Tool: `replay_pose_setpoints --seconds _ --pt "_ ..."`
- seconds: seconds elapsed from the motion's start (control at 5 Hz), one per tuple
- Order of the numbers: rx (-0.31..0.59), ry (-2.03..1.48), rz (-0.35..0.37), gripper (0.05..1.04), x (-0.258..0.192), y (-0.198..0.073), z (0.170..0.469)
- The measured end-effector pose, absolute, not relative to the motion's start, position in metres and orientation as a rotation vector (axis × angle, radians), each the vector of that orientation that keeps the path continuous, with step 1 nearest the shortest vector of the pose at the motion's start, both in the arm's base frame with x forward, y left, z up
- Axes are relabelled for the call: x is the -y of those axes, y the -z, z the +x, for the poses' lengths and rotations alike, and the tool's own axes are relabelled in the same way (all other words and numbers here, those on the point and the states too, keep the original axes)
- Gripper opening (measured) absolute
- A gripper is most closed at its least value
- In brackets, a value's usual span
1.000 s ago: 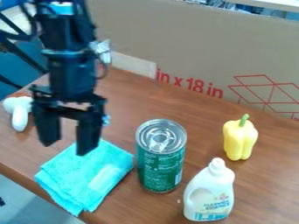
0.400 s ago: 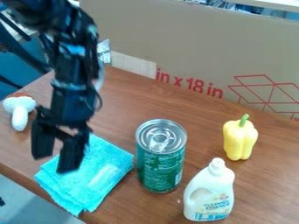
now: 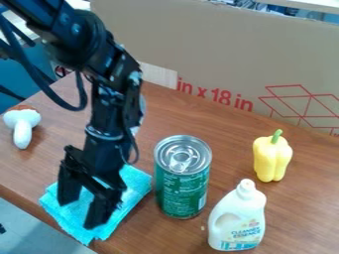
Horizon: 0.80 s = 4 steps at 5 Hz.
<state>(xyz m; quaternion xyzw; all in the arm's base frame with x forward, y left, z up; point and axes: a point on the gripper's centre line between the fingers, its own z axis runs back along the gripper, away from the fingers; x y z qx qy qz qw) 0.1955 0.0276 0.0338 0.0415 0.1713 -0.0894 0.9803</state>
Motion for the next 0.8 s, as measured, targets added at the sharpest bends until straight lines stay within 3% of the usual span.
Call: replay_pose_setpoints --seconds 0.4,0.8 --pt "-0.289 0.034 0.078 1.001 -0.051 -0.029 0.198" --pt "-0.336 -0.026 0.068 1.001 -0.071 -0.018 0.207"
